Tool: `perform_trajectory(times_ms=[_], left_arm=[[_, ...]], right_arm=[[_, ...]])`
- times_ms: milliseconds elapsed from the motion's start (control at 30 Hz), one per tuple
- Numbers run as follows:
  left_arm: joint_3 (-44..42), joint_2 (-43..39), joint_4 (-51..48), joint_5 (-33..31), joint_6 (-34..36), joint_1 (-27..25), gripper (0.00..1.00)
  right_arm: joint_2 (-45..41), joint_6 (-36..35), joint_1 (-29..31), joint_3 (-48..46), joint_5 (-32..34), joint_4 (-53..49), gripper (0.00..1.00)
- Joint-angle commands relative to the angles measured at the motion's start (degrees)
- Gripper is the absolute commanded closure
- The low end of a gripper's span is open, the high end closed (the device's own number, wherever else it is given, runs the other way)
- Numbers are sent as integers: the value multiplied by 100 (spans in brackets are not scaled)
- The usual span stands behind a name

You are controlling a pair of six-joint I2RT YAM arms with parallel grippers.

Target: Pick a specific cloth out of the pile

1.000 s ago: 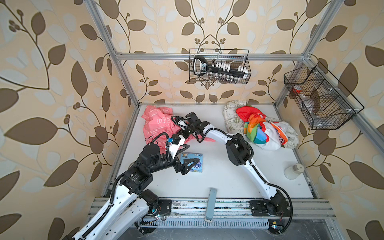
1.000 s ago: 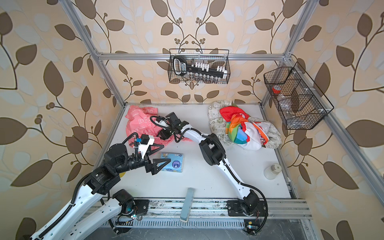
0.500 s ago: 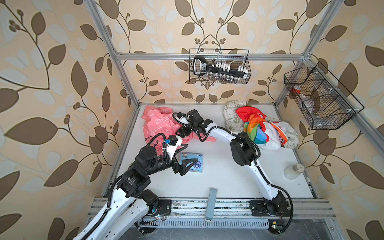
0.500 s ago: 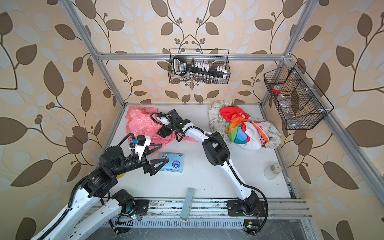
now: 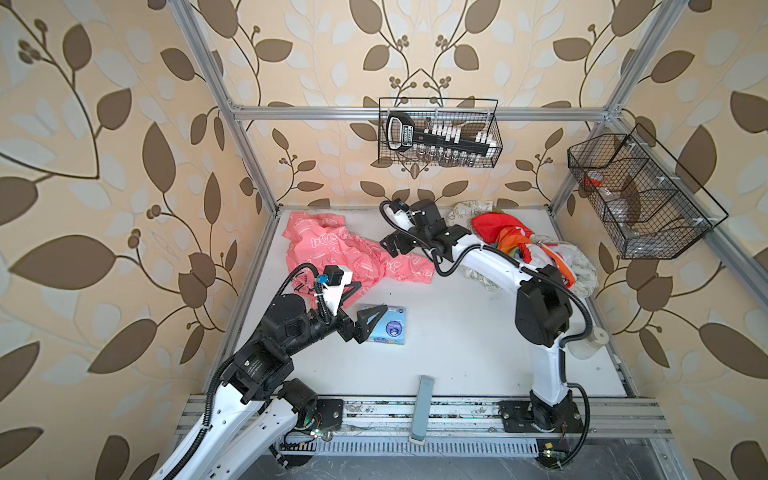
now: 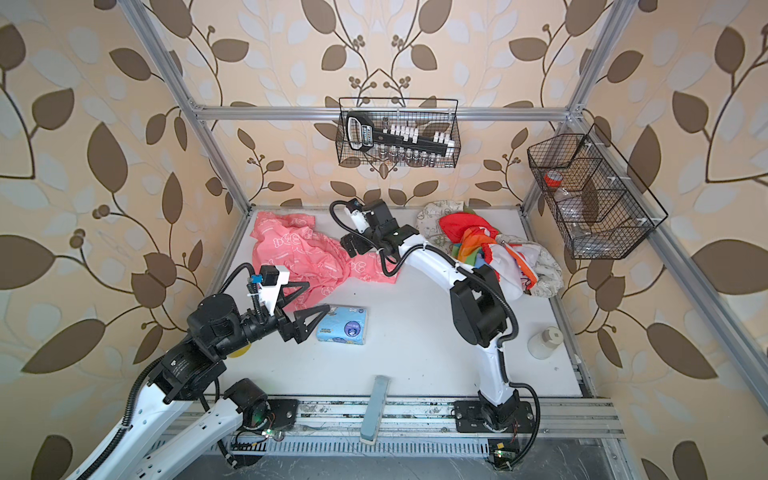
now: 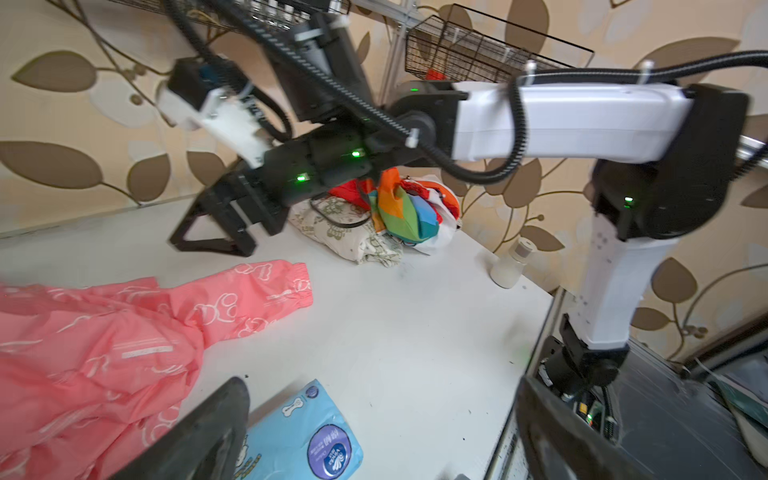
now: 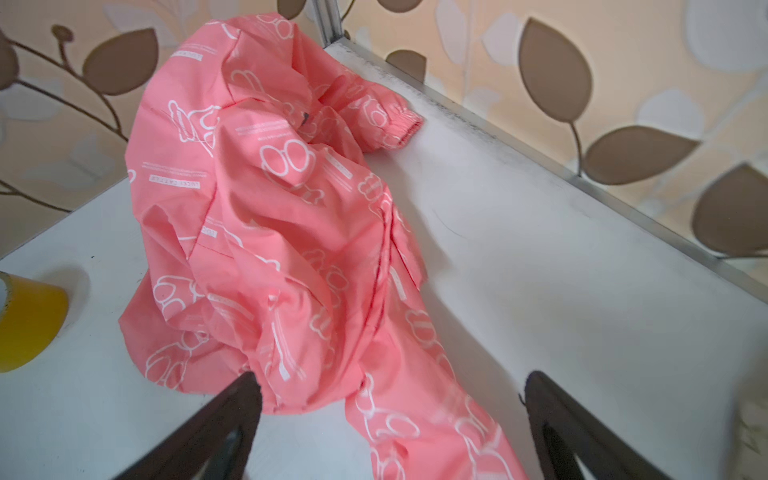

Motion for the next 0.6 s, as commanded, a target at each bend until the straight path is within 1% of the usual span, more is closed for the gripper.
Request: perform_trajectory(times_ms=[0, 33, 133, 267, 433, 500, 567], left_arm=[[486, 227, -510, -1402, -360, -48, 1], [583, 330, -687, -1863, -512, -46, 1], [850, 634, -1236, -2951, -777, -43, 1], [803, 868, -1465, -3993, -987, -48, 1], [281, 995, -1146, -5257, -1096, -40, 1], [-3, 1045, -864, -5795, -1071, -44, 1], [-393, 1108, -407, -6257, -890, -39, 1]], right_arm=[[-749, 372, -123, -694, 611, -354, 0], [-1054, 494, -183, -960, 721, -431, 0], [-2073, 789, -304, -1963, 1076, -429, 0], [-3416, 1066, -437, -3015, 1477, -426, 0], [-4884, 1256, -520, -4128, 1957, -530, 0], [-5248, 1224, -536, -4431, 2189, -520, 0], [-5496, 1212, -545, -4671, 2441, -491, 0]])
